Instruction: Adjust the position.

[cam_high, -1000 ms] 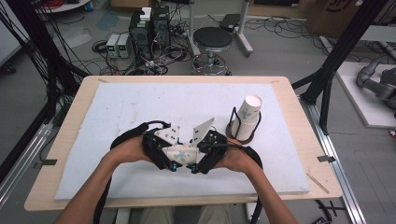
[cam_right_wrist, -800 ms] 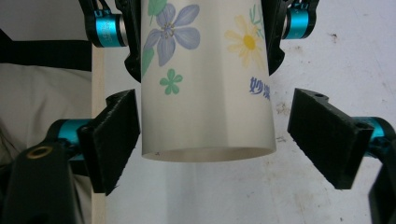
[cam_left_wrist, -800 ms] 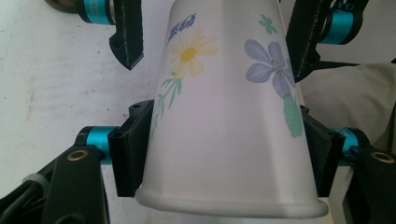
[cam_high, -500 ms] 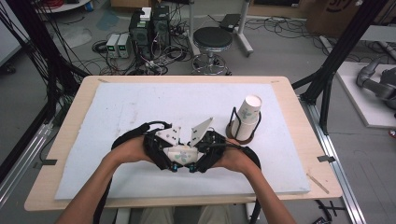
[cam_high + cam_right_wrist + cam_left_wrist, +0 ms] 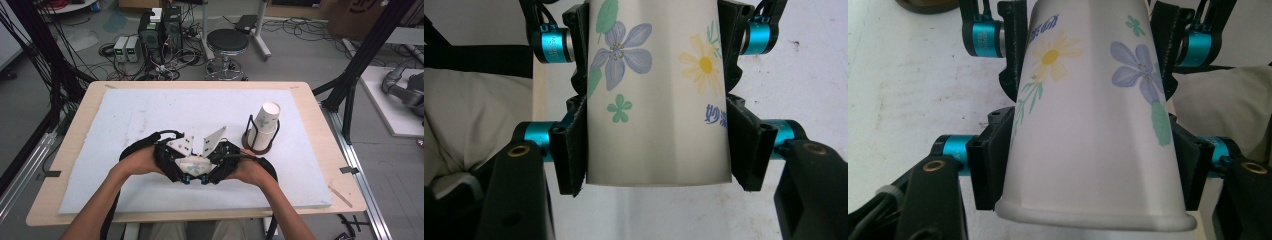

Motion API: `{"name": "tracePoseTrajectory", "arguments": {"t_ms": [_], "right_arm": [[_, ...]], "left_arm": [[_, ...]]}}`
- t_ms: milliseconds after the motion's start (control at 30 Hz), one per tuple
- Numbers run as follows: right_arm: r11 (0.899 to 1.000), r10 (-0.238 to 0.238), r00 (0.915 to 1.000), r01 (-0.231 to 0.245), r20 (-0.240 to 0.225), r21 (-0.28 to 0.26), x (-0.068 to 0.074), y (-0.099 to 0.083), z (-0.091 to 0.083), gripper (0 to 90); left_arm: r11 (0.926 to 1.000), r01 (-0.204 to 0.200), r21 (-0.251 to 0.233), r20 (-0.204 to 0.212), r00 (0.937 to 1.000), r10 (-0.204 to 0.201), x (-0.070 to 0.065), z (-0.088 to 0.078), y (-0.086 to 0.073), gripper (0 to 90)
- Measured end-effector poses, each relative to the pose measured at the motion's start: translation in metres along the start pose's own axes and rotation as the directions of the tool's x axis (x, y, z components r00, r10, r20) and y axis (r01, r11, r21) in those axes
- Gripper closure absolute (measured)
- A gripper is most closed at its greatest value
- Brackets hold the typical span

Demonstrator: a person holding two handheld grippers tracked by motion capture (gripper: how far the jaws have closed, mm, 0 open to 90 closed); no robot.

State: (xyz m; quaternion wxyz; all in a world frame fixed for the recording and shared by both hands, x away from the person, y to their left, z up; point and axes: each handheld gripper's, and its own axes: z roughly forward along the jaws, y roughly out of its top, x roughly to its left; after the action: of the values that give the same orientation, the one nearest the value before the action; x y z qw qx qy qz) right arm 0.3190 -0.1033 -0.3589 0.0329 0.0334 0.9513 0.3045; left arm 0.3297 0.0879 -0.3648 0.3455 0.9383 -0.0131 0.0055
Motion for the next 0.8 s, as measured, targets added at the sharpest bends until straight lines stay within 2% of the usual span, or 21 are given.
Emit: {"name": "tracePoseTrajectory", "arguments": {"t_ms": [67, 133, 233, 500, 667, 800], "right_arm": [[1.000, -0.004, 1.0000, 0.004, -0.001, 0.001, 0.000, 0.000, 0.000, 36.5], [1.000, 0.002, 1.0000, -0.002, -0.007, 0.002, 0.001, 0.000, 0.000, 36.5], [1.000, 0.001, 1.0000, -0.001, 0.000, -0.003, 0.000, -0.001, -0.001, 36.5], [1.000, 0.005, 1.0000, -0.005, -0.001, -0.001, 0.001, -0.001, -0.002, 36.5], [1.000, -0.001, 1.0000, 0.001, -0.004, -0.004, 0.001, -0.001, -0.001, 36.5], [1.000, -0.003, 1.0000, 0.003, -0.005, -0.003, 0.001, -0.002, -0.001, 36.7]], "left_arm": [[1.0000, -0.005, -0.008, -0.002, 1.0000, 0.005, 0.000, 0.000, 0.000, 28.9], [0.9994, -0.011, -0.032, -0.015, 0.9998, 0.010, 0.001, 0.001, -0.001, 21.6], [0.9950, 0.015, -0.098, 0.006, 0.9999, -0.014, 0.002, 0.000, -0.004, 8.9], [0.9901, 0.023, -0.139, 0.008, 0.9997, -0.023, 0.003, -0.004, -0.007, 8.9], [0.9899, 0.027, -0.139, 0.010, 0.9996, -0.026, 0.003, -0.006, -0.007, 8.9], [0.9832, 0.034, -0.180, 0.003, 0.9994, -0.034, 0.003, -0.012, -0.006, 8.9]]}}
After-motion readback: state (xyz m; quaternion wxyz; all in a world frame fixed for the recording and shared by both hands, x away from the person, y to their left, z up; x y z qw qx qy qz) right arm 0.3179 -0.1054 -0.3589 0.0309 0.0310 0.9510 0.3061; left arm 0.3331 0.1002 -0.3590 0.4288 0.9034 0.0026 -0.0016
